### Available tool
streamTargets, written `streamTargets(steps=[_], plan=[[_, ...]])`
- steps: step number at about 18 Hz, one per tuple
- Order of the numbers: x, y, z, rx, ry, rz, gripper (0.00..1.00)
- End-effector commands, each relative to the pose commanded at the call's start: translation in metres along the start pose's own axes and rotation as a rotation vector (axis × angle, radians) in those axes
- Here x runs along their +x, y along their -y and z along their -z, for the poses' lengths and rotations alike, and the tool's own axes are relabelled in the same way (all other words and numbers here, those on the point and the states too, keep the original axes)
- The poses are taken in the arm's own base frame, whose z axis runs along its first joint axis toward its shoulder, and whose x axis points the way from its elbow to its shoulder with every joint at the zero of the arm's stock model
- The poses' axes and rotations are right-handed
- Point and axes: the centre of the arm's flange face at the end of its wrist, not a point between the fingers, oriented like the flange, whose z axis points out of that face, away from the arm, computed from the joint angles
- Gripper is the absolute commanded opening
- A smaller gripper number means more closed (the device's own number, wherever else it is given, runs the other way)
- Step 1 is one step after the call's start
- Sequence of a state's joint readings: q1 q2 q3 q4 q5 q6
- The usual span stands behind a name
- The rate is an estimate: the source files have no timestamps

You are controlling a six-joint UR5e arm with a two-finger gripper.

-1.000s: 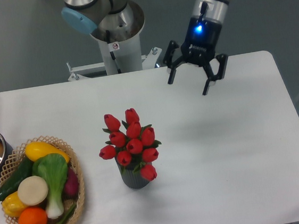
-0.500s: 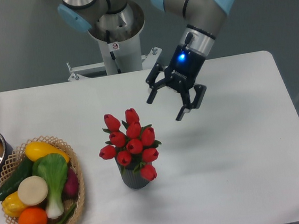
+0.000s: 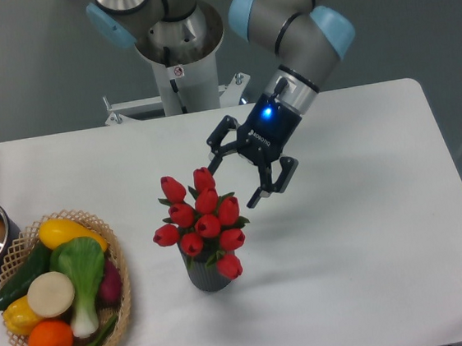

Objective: Pick up the flowers from the vase
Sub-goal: 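Move the open gripper toward the red tulip stems above the vase, then close the gripper around the tulip stems just below the blooms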

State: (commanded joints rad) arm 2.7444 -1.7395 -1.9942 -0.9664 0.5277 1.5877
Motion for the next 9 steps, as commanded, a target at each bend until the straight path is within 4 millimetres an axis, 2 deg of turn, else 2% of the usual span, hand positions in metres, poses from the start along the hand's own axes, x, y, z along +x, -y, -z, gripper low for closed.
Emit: streamTargets(steps=[5,9], plan=[[-0.012,-0.001,-0.006,0.032,-0.007,0.003,1.0],[-0.017,-0.004,-0.023,0.041,-0.011,-0.039,1.0]])
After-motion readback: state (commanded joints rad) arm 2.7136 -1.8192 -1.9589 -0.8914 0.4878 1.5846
